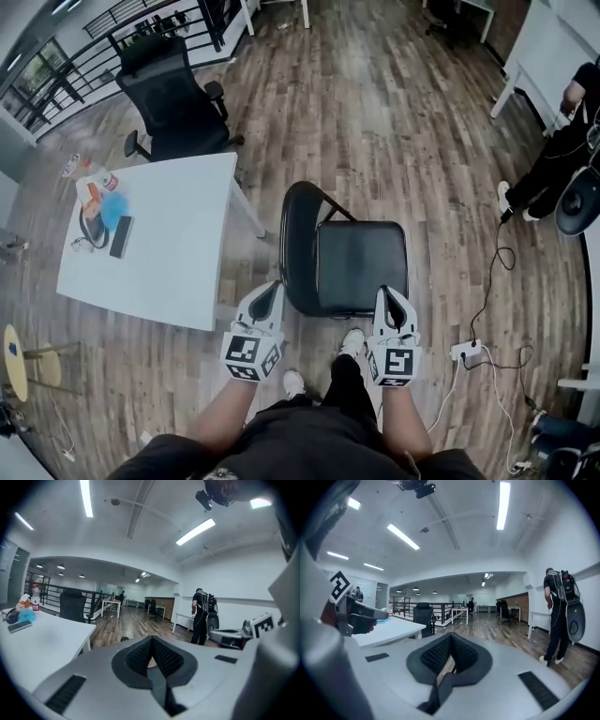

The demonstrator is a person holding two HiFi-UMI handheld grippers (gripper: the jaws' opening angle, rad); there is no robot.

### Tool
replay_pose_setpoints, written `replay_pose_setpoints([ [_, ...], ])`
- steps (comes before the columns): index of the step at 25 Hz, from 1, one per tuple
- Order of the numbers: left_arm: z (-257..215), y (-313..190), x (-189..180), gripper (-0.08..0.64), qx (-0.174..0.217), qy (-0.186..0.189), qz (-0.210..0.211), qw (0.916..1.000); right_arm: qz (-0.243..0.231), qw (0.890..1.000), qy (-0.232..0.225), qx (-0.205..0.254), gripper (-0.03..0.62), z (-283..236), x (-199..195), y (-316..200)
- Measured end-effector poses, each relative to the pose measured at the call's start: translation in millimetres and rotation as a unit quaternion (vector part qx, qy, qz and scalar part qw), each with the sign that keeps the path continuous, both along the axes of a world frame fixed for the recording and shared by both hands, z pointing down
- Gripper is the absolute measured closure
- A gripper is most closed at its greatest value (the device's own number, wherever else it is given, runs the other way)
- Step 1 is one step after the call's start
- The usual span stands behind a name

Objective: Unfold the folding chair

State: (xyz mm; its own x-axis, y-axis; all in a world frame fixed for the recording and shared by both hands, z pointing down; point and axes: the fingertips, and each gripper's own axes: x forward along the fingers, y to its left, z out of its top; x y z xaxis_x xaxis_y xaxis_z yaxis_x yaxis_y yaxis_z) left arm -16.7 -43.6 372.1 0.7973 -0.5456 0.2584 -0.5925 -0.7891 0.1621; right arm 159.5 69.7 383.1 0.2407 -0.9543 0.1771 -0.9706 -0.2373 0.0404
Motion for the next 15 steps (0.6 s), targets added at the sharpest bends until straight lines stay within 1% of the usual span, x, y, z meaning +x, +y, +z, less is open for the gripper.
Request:
replay_pose_setpoints([
  [3,-15,30,-40,0.555,-0.006,0.018,0.021,0.9996,-0.01,0.999,0.04,0.012,0.578,-34,-68,21],
  [6,-31,57,-70,0.555,0.004,0.026,0.035,0.999,-0.01,0.998,0.056,0.024,0.578,-56,-119,46],
  [9,-48,77,-88,0.555,0.026,0.027,0.047,0.9982,-0.01,0.997,0.062,0.037,0.578,-71,-152,65],
  [11,-57,83,-99,0.555,0.034,0.031,0.048,0.9978,-0.018,0.996,0.075,0.049,0.578,-84,-170,69],
  [13,-65,86,-105,0.555,0.035,0.038,0.046,0.9976,-0.019,0.995,0.088,0.048,0.578,-94,-181,70],
  [15,-72,92,-107,0.555,0.035,0.045,0.046,0.9974,-0.017,0.994,0.092,0.048,0.578,-102,-186,74],
])
